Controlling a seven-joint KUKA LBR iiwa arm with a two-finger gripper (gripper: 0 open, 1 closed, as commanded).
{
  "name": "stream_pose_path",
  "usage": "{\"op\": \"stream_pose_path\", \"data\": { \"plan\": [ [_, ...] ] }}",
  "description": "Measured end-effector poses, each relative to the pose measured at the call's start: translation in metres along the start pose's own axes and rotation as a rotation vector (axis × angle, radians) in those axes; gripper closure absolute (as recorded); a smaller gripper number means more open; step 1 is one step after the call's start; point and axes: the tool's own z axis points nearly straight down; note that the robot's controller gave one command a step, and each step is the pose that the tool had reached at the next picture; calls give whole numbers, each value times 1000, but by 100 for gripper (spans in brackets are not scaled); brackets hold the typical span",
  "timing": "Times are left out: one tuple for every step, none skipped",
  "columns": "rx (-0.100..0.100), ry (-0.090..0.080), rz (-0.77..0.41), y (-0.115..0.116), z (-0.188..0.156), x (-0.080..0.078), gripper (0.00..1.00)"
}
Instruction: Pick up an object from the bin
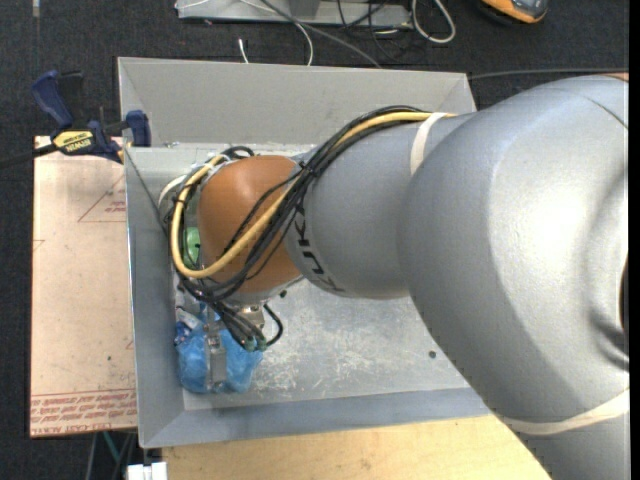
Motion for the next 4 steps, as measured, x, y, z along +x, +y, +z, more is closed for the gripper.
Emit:
{"op": "stream_pose_path", "data": {
  "plan": [
    [0, -10, -638, 4, 23, 35, 0],
    [-5, -5, -283, -2, 27, -35, 100],
    [-6, -5, -282, -2, 27, -35, 100],
    [-7, -8, -281, -2, 21, -35, 100]
  ]
}}
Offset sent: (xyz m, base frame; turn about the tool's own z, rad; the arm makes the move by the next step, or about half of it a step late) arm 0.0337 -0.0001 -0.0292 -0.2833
